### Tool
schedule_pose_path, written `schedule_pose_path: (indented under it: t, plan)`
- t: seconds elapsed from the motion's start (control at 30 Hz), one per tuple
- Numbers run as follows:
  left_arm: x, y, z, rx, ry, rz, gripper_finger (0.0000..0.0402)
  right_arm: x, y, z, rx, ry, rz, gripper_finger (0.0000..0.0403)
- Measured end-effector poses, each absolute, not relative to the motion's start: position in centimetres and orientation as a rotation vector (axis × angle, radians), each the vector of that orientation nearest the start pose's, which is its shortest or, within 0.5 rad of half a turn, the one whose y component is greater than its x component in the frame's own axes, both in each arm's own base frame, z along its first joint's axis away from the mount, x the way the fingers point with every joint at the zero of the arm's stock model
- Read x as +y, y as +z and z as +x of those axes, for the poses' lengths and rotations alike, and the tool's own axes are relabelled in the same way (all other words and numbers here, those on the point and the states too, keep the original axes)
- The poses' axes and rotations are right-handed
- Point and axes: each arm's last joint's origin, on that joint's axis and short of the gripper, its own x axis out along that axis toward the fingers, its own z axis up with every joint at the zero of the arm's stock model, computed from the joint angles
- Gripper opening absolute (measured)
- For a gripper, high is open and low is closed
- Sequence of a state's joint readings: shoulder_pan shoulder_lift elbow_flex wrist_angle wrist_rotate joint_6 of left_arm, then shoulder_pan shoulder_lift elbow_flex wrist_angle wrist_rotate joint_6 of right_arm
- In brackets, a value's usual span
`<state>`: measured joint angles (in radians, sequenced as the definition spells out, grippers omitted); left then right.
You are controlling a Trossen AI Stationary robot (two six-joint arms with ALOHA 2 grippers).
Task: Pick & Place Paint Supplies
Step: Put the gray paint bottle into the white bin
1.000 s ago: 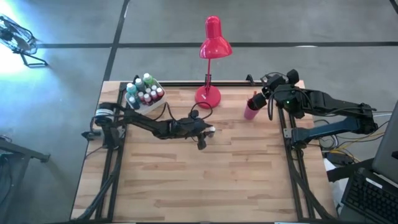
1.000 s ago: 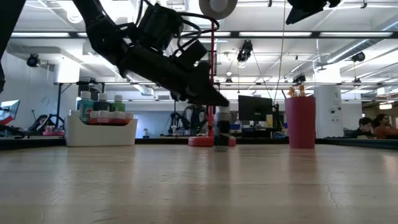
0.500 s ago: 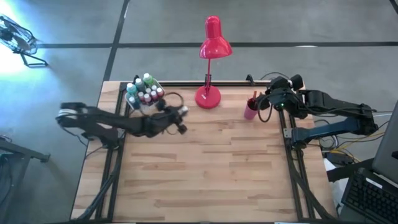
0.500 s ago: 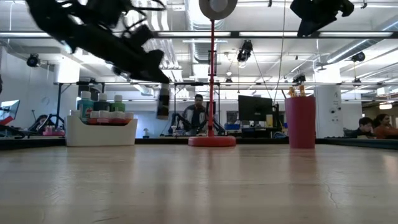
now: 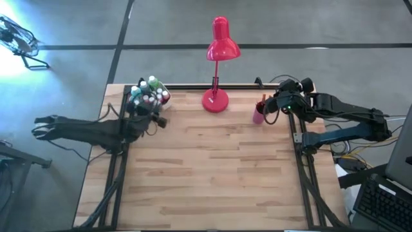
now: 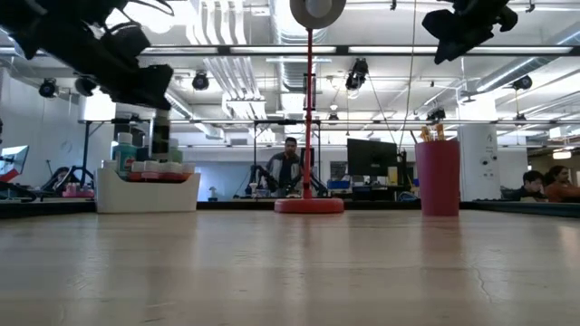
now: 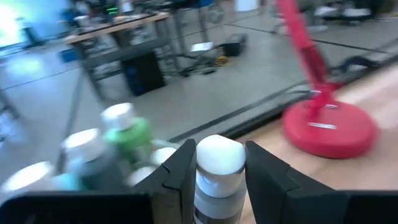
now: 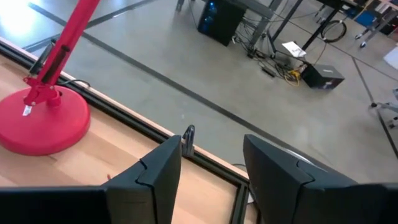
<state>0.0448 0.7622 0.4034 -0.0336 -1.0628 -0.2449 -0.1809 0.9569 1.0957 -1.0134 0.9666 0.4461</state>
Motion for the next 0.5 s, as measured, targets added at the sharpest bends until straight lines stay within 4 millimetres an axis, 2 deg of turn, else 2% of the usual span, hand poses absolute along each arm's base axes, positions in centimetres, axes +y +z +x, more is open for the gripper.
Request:
schedule_pose_path:
  t: [0.3,0.5]
  plan:
    - [3.3,22.3,12.2,0.197,1.29,-0.068,0.0109,-5.2,34.4,15.0,0.604,-1.227,0.017,0.0154]
    - [3.3,21.4,11.2,0.192,1.37,-0.084,0.0109,-5.2,34.4,15.0,0.603,-1.227,0.018,0.0139]
